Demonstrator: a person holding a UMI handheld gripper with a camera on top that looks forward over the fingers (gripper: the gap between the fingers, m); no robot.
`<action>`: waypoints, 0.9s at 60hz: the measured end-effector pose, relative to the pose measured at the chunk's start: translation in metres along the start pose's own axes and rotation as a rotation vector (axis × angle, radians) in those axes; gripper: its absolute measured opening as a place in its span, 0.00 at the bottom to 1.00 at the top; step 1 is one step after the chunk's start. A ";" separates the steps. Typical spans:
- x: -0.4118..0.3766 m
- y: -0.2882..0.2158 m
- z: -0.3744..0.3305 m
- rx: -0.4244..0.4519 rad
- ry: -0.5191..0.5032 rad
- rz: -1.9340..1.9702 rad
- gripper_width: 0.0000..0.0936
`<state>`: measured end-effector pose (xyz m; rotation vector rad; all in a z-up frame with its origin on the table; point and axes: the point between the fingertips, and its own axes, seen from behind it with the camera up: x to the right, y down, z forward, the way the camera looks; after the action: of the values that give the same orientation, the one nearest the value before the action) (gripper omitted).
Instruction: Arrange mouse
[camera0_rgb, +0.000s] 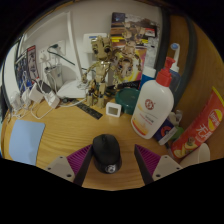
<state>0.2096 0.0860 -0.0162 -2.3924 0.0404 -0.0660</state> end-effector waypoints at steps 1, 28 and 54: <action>0.001 0.000 0.001 -0.002 -0.001 0.004 0.90; 0.002 -0.007 0.012 0.019 -0.056 0.058 0.52; 0.000 -0.005 0.009 -0.016 -0.043 -0.017 0.27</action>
<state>0.2101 0.0957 -0.0189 -2.4098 0.0000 -0.0222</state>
